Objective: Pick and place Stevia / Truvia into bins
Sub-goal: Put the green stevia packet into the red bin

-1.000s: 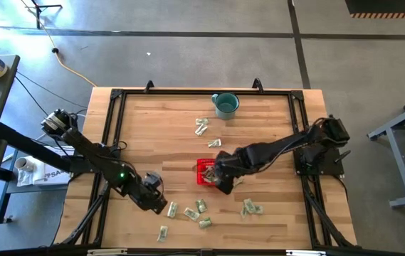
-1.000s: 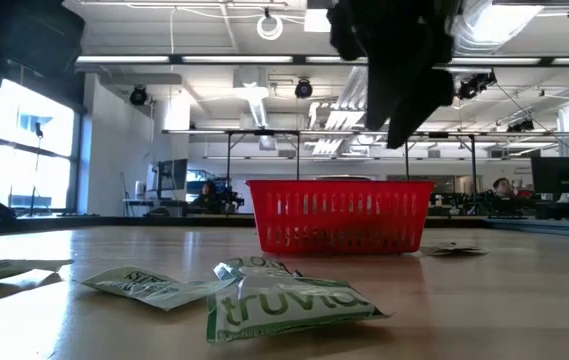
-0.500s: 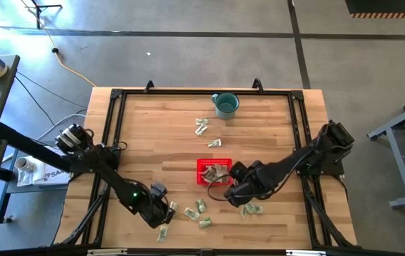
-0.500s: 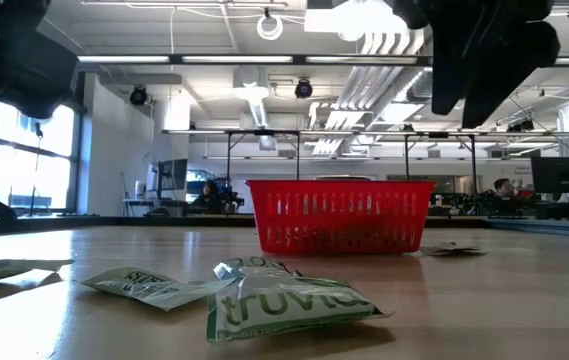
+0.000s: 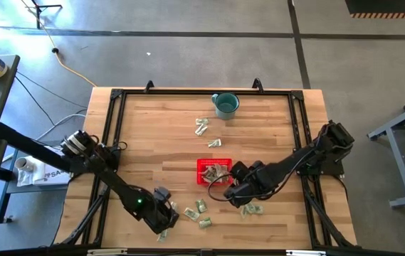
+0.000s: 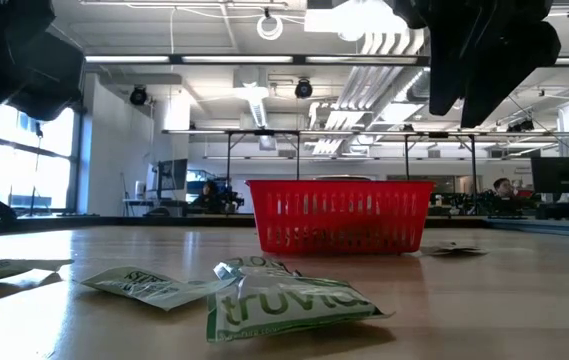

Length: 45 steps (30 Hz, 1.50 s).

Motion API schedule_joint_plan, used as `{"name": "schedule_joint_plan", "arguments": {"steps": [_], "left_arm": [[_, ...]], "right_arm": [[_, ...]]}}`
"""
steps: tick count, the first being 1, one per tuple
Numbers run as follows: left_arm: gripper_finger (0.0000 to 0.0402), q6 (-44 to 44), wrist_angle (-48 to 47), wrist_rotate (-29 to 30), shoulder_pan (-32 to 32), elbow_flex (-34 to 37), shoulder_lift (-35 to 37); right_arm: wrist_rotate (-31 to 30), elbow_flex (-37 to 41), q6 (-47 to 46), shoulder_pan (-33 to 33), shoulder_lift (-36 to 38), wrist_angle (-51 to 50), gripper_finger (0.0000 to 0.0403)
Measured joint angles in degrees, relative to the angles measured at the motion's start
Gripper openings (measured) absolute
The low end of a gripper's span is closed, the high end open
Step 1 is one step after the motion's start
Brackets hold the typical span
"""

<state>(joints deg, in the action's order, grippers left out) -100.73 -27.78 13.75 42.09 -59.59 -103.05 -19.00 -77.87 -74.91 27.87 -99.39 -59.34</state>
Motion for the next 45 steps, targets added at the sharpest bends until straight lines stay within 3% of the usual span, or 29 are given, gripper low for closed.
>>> {"name": "schedule_joint_plan", "arguments": {"steps": [9, 20, 27, 32, 40, 45], "left_arm": [[0.0254, 6.1, -19.1, 2.0, -0.4, -14.4, -9.8], [0.0192, 13.9, -19.9, 3.2, -2.1, -14.4, -10.2], [0.0099, 23.4, -22.1, 5.0, -5.8, -14.3, -10.3], [0.0033, 32.5, -25.0, 5.1, -9.5, -14.2, -10.0], [0.0028, 41.4, -31.5, 8.5, -14.8, -17.8, -5.0], [0.0031, 55.1, -25.9, 10.0, -19.8, -22.4, -2.2]], "right_arm": [[-0.4, 0.0, -0.1, -0.2, 0.0, -0.2, 0.0284], [-0.1, 0.0, -1.4, -0.5, 0.0, -0.8, 0.0284], [1.4, 0.0, -1.7, 0.3, 0.0, -2.2, 0.0284], [1.5, 0.0, -6.3, 5.6, 0.0, -9.2, 0.0284], [4.8, 0.0, -14.5, 13.8, 0.0, -15.8, 0.0284], [6.0, 0.0, -16.2, 16.3, 0.0, -15.8, 0.0284]]}}
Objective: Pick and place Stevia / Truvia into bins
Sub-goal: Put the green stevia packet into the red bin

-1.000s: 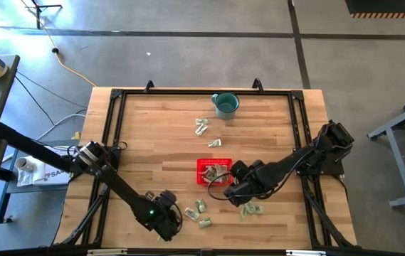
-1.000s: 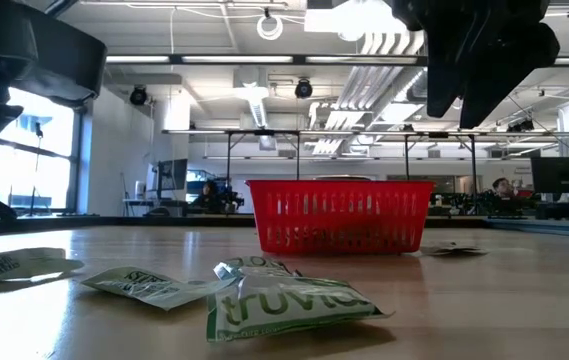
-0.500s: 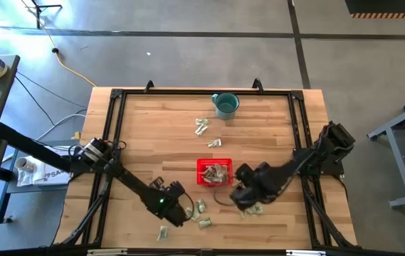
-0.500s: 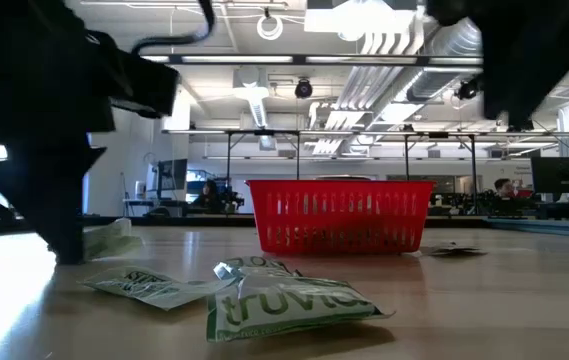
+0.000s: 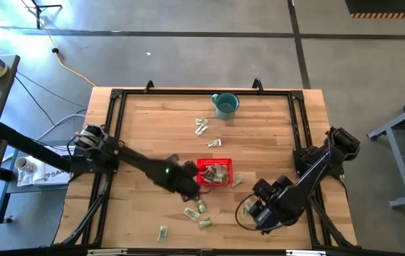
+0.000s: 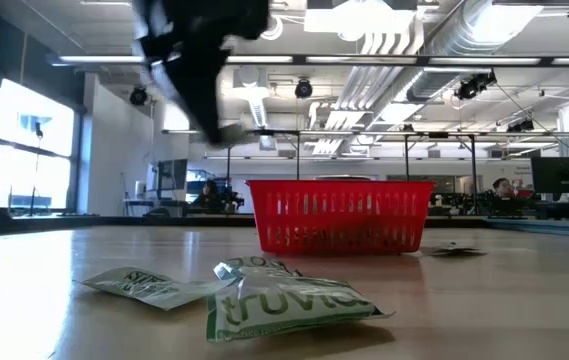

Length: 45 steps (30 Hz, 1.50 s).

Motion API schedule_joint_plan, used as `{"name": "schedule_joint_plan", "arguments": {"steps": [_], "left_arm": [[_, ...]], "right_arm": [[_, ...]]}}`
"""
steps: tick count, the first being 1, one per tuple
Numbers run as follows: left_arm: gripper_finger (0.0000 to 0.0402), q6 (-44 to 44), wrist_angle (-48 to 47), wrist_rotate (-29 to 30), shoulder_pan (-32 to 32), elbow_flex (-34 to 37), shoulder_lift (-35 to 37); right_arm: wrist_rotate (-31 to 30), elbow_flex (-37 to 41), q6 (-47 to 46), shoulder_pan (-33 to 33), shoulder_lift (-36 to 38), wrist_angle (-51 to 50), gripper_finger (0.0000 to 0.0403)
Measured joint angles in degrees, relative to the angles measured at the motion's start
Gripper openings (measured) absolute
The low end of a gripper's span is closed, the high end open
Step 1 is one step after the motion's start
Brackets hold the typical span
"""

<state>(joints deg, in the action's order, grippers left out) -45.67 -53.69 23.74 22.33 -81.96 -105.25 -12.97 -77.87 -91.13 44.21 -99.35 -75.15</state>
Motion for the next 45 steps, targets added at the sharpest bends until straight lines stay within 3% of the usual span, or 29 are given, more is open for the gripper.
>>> {"name": "schedule_joint_plan", "arguments": {"steps": [5, 9, 16, 22, 29, 38, 45], "left_arm": [[0.0032, 13.6, 13.3, -5.1, -4.9, -2.1, 0.1], [0.0051, 18.3, 22.1, -15.8, -9.6, -0.9, -1.0], [0.0135, 18.0, 19.4, -18.9, -13.0, -0.7, -2.6], [0.0216, 16.8, 10.2, -23.2, -11.5, -0.9, 0.1], [0.0247, 12.3, -3.5, -16.4, -3.3, -0.8, 1.5], [0.0248, 1.9, -6.5, -12.2, 4.1, -0.8, 1.4], [0.0248, -6.4, -9.7, -13.5, 7.7, 2.4, 1.9]], "right_arm": [[0.1, 0.0, -0.6, 0.9, 0.0, 0.1, 0.0284], [0.1, 0.0, -0.6, 0.9, 0.0, 0.4, 0.0284], [-0.1, 0.0, 0.5, 1.1, 0.0, 1.0, 0.0284], [-0.8, 0.5, 8.8, 2.8, 0.0, 7.2, 0.0284], [1.8, 9.6, 10.8, 7.5, 0.0, 23.2, 0.0284], [2.3, 18.3, 18.7, 7.1, 0.0, 31.1, 0.0284], [5.0, 23.4, 25.7, 3.6, 0.0, 41.0, 0.0284]]}}
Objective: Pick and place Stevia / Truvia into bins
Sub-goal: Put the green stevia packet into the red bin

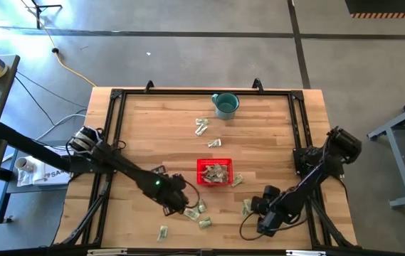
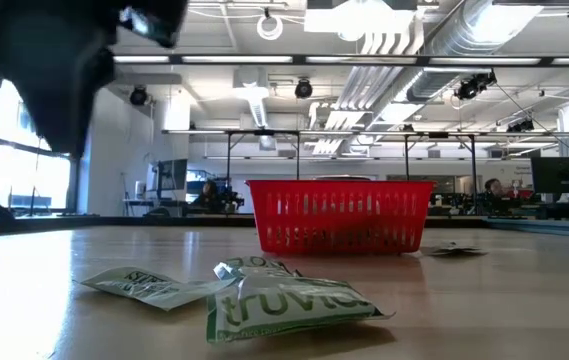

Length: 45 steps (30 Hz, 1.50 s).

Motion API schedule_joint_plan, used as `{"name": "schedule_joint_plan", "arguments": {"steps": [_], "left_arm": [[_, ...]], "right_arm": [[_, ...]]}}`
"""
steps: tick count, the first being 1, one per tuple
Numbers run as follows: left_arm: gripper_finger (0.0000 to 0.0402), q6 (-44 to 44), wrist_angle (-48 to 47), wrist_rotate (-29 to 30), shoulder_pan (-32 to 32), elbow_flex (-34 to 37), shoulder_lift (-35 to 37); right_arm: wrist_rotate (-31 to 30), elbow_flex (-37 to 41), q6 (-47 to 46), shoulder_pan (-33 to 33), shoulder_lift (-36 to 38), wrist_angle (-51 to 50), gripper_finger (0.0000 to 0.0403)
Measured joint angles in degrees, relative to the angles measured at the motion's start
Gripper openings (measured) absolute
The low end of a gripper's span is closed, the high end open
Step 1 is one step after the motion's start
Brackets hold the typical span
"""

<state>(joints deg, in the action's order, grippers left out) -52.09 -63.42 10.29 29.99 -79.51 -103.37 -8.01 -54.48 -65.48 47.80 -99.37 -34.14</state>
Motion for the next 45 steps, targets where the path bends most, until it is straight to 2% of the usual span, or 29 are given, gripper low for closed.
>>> {"name": "schedule_joint_plan", "arguments": {"steps": [8, 11, 16, 21, 24, 27, 31, 34, 38, 42, 45], "left_arm": [[0.0248, -12.4, 7.3, -6.5, 5.7, 8.9, 2.2], [0.0248, -16.6, 9.9, -7.3, 7.5, 11.1, 2.8], [0.0248, -21.9, 12.5, -7.5, 10.4, 13.7, 3.2], [0.0248, -26.4, 18.1, -9.6, 13.4, 16.7, 3.7], [0.0248, -30.1, 21.6, -9.7, 15.6, 18.7, 4.4], [0.0248, -34.4, 22.8, -9.6, 17.7, 20.5, 5.6], [0.0248, -40.3, 25.2, -7.6, 20.4, 23.6, 8.3], [0.0248, -43.8, 29.1, -4.7, 22.3, 26.2, 10.5], [0.0248, -44.8, 39.0, -0.6, 24.3, 29.3, 12.5], [0.0248, -43.3, 48.3, -0.5, 25.3, 30.8, 12.4], [0.0248, -42.9, 50.8, -0.4, 25.5, 31.0, 12.3]], "right_arm": [[1.2, 1.6, 6.5, -3.5, 0.1, 1.0, 0.0282], [3.3, 1.7, 9.3, -4.5, 0.2, 1.0, 0.0265], [5.3, 1.7, 11.0, -5.5, 0.2, 1.1, 0.0192], [7.9, 1.7, 9.0, -6.3, 0.1, 1.7, 0.0094], [12.1, 1.3, 6.0, -7.4, 0.1, 0.3, 0.0029], [14.2, -0.4, 3.6, -7.8, 0.1, -4.6, 0.0014], [10.5, -6.2, 1.4, -8.5, 0.6, -10.3, 0.0011], [3.1, -11.9, 1.5, -10.6, 0.8, -12.8, 0.0008], [-5.4, -17.3, 5.2, -16.3, 0.8, -12.5, 0.0009], [-6.1, -19.0, 11.4, -22.9, 0.8, -13.7, 0.0005], [-5.0, -20.1, 15.9, -25.9, 0.8, -13.7, 0.0007]]}}
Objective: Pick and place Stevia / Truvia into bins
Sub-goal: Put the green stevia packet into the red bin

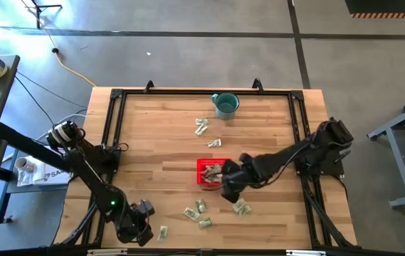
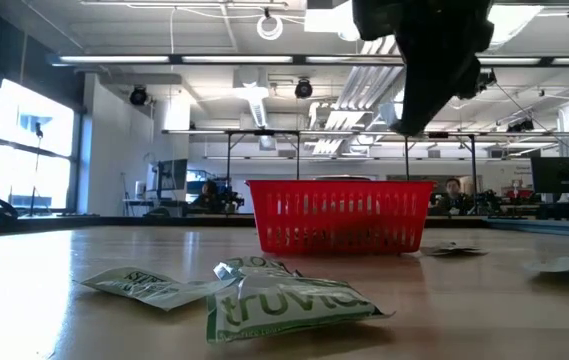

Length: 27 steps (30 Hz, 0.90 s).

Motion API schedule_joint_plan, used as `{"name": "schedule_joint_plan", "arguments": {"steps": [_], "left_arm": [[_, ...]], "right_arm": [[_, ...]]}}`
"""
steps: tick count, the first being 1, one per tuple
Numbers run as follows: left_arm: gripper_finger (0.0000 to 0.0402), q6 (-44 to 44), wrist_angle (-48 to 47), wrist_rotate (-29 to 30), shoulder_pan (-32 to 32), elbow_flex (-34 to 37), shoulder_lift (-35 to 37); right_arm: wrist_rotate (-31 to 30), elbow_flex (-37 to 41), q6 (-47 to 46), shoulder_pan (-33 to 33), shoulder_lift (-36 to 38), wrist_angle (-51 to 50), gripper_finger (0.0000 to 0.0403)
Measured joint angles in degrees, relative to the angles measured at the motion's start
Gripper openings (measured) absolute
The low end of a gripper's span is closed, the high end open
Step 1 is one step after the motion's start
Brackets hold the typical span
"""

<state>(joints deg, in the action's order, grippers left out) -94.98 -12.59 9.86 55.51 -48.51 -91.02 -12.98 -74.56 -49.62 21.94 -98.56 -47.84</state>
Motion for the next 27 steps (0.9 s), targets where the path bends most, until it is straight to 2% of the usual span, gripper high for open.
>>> {"name": "schedule_joint_plan", "arguments": {"steps": [5, 9, 12, 17, 21, 27], "left_arm": [[0.0248, 0.1, 2.2, 1.1, 0.6, 0.0, -0.1], [0.0248, 0.6, 2.7, 1.3, 0.4, 0.0, -0.2], [0.0248, -0.9, 2.0, 1.0, 0.4, 0.0, -0.2], [0.0248, -3.6, 2.2, 0.9, 0.4, 0.0, -0.2], [0.0248, -7.2, 1.7, 1.7, 0.3, 0.0, -0.2], [0.0248, -14.4, 1.1, 2.1, -0.3, 0.0, -1.5]], "right_arm": [[4.1, -1.0, 6.2, -4.5, 0.0, 3.1, 0.0005], [8.7, -0.3, 6.5, -8.1, -0.1, 5.7, 0.0032], [10.0, -0.3, 5.8, -9.5, -0.1, 5.7, 0.0079], [13.5, -0.3, 3.3, -9.7, -0.1, 5.5, 0.0184], [10.5, -0.3, 0.7, -7.2, 0.1, 3.9, 0.0247], [1.3, -0.3, -10.0, 0.9, 0.8, -2.6, 0.0263]]}}
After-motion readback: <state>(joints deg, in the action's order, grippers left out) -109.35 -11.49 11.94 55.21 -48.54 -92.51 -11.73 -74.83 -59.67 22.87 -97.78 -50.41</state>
